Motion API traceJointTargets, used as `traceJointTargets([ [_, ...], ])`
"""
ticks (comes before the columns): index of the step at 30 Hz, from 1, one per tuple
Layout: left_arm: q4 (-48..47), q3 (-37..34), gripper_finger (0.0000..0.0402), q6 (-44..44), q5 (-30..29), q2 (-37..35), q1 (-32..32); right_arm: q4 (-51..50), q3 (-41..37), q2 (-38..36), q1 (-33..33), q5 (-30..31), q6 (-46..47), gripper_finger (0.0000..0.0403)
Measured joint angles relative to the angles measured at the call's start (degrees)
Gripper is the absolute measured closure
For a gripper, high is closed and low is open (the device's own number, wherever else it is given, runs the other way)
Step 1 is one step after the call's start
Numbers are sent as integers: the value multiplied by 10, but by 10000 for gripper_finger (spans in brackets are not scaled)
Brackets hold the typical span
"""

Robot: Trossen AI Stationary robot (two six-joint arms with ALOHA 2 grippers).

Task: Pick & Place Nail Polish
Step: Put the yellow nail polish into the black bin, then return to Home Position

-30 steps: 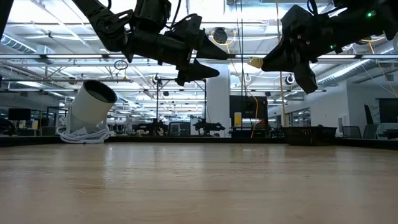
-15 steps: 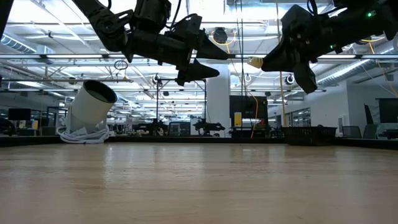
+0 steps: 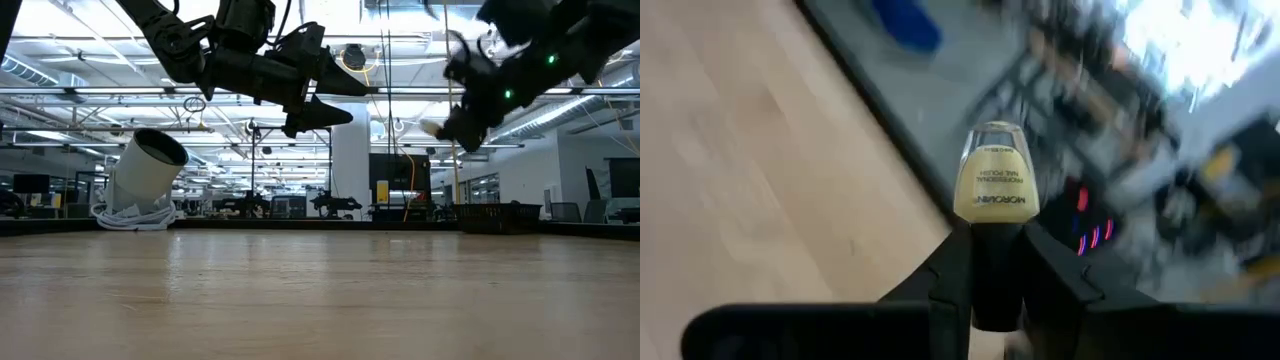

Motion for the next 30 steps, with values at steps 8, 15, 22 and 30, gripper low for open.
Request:
traceJointTargets([
  [8,0,0,107,0,0,0,0,-155,-21,-18,-167,-25,191,349],
  [15,0,0,107,0,0,0,0,-113,-89,-18,-296,-121,233,349],
  [22,0,0,107,0,0,0,0,-93,-99,-18,-322,-131,229,315],
  [30,0,0,107,0,0,0,0,-84,-99,-18,-321,-132,229,273],
])
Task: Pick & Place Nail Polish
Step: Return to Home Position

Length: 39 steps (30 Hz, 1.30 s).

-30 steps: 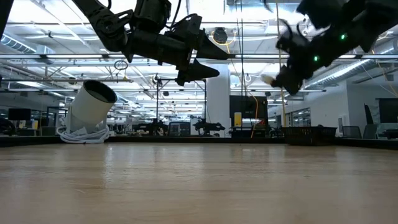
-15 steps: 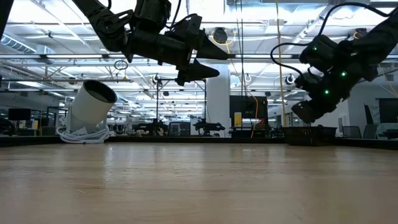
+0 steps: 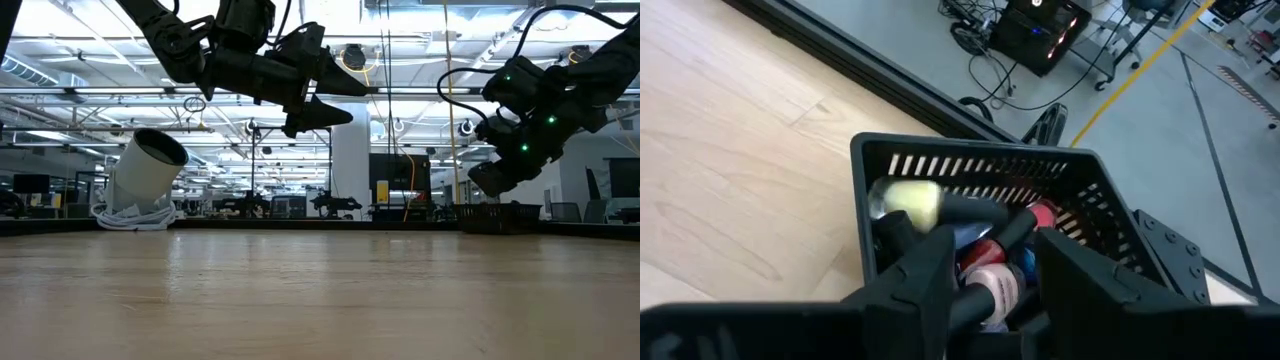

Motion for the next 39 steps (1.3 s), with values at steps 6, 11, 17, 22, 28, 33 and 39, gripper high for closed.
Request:
traceJointTargets([
  [6,0,0,107,0,0,0,0,11,0,0,0,0,0,269],
  [11,0,0,107,0,0,0,0,38,0,0,9,-47,0,273],
  [17,0,0,107,0,0,0,0,77,0,-6,31,-194,0,274],
  [22,0,0,107,0,0,0,0,136,0,-32,58,-345,1,277],
  [28,50,0,107,3,-25,0,0,206,0,-70,93,-464,0,277],
  [33,107,0,107,-38,-33,0,0,190,0,-86,108,-494,-24,277],
  [39,135,0,107,-119,59,-7,10,198,0,-90,107,-494,-1,277],
])
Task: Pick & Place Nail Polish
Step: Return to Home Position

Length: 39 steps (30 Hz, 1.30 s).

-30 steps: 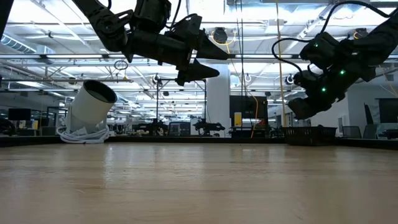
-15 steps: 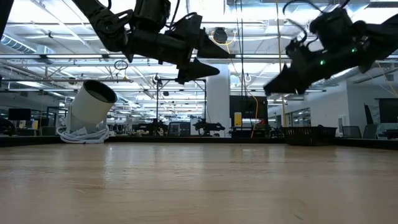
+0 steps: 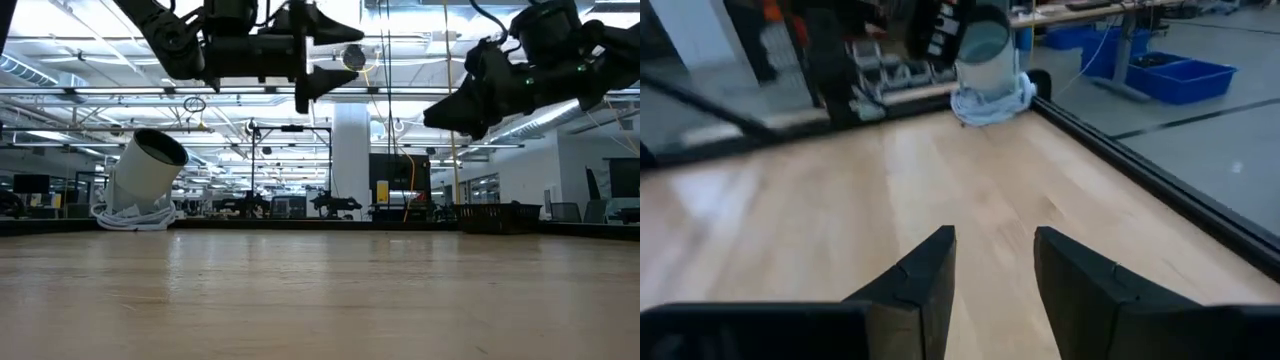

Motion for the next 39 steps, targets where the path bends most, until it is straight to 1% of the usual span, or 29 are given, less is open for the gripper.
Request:
traceJointTargets([
  [2,-23,-1,107,33,47,-17,9,-3,0,-16,0,-8,25,277],
  [3,-53,-2,107,59,73,-28,14,-10,0,-25,-1,-21,28,277],
  [5,-147,-2,107,98,123,-52,22,-25,0,-47,-4,-53,27,277],
  [7,-249,-2,107,117,128,-76,24,-37,0,-71,-7,-82,27,277],
  [8,-291,-2,107,123,111,-88,22,-44,0,-83,-9,-91,27,277],
  [9,-335,-2,107,130,79,-104,19,-49,0,-94,-11,-91,27,277],
  [11,-402,-2,107,146,-5,-138,6,-61,0,-117,-12,-90,27,277],
  [13,-441,-9,107,159,-92,-175,-17,-77,0,-138,-13,-89,27,277],
  [15,-455,-32,107,171,-166,-215,-44,-95,0,-153,-12,-89,27,277],
  [17,-449,-66,107,179,-228,-263,-70,-114,0,-170,-12,-89,25,277],
  [19,-453,-113,107,181,-283,-323,-91,-118,0,-180,-13,-88,22,277],
  [21,-448,-167,107,171,-322,-387,-112,-122,0,-188,-12,-88,22,277],
  [23,-453,-230,107,167,-345,-461,-129,-121,0,-192,-12,-88,22,277],
  [27,-418,-345,107,179,-348,-598,-145,-121,0,-193,-12,-88,11,277],
  [30,-386,-405,107,173,-348,-688,-145,-121,0,-193,-12,-86,11,277],
  [35,-395,-474,107,190,-344,-817,-144,-121,0,-193,-12,-87,11,277],
  [37,-402,-489,107,193,-344,-854,-144,-122,0,-193,-12,-87,14,277],
  [39,-438,-494,107,193,-344,-885,-144,-122,0,-195,-12,-88,15,277],
])
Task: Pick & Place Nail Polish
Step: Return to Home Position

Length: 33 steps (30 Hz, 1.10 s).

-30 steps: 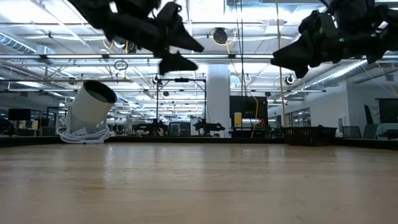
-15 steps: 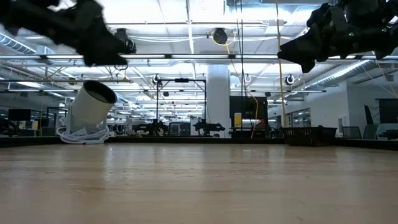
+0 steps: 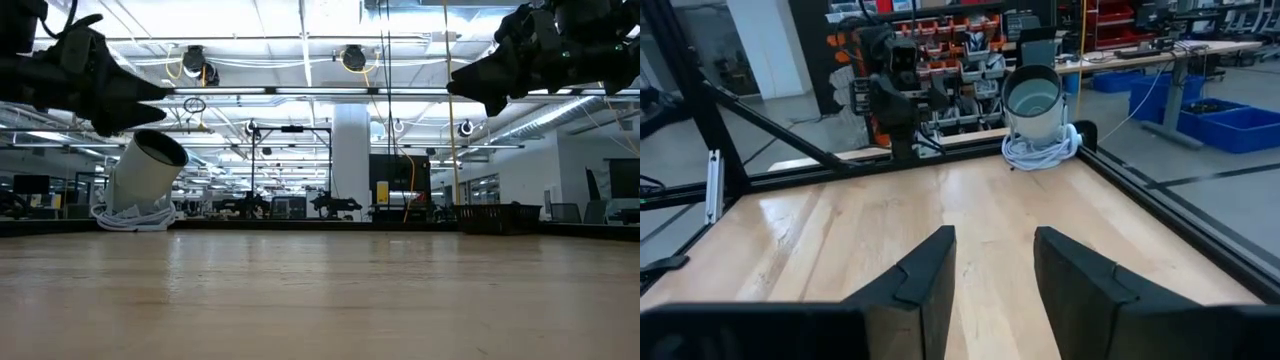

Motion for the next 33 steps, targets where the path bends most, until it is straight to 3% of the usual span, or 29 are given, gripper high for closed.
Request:
traceJointTargets([
  [7,-69,0,107,-10,0,-56,0,-29,0,-44,0,-2,0,277],
  [21,-71,0,107,0,0,-56,0,-31,-98,-219,0,-3,14,277],
  [29,-71,0,107,4,0,-56,0,-113,-100,-325,0,1,9,277],
  [33,-72,0,107,4,-1,-56,0,-109,-118,-329,4,14,18,277],
])
